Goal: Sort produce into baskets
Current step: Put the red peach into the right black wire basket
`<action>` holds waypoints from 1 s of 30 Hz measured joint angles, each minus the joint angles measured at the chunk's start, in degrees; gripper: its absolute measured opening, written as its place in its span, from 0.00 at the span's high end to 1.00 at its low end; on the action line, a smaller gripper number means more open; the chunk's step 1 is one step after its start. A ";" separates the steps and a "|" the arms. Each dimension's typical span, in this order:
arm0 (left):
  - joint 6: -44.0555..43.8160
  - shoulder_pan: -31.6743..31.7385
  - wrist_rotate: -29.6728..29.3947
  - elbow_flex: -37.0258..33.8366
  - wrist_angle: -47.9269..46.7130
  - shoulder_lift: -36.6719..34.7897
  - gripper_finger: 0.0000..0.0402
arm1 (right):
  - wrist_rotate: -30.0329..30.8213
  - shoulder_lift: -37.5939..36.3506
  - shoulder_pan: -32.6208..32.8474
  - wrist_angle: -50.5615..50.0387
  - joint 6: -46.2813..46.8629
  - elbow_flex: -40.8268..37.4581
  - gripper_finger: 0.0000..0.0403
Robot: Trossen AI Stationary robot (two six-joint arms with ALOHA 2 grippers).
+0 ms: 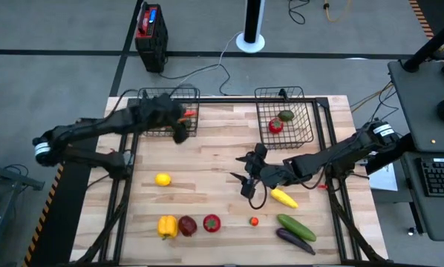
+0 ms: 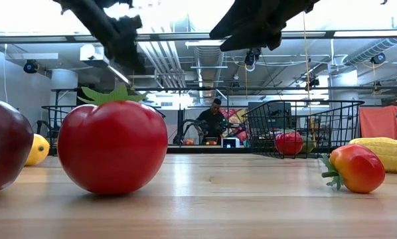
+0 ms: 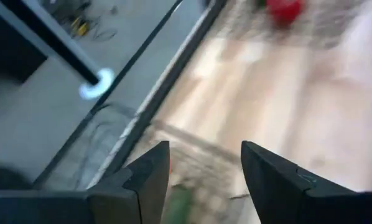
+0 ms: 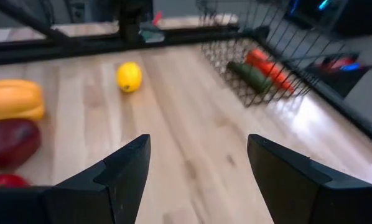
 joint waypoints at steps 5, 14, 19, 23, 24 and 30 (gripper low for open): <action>-7.84 -11.59 -5.81 -3.43 1.37 -4.52 0.55 | -4.03 0.67 -0.26 -18.00 7.11 7.82 0.35; -18.39 -29.02 -17.66 -7.55 2.12 -6.64 0.55 | -10.99 4.23 0.02 -41.75 15.21 17.16 0.35; -19.58 -36.93 -17.46 -8.99 2.99 -6.20 0.55 | -21.92 4.92 0.94 -41.85 11.09 15.97 0.35; -22.36 -41.00 -17.69 -9.18 3.36 -5.58 0.55 | -27.87 5.64 3.18 -42.04 8.84 14.77 0.35; -22.91 -41.73 -17.73 -9.24 3.44 -5.34 0.55 | -28.21 5.89 3.95 -42.04 8.54 14.71 0.35; -23.44 -43.50 -17.76 -9.24 6.43 -3.99 0.55 | -28.23 9.36 8.78 -41.85 8.43 14.64 0.35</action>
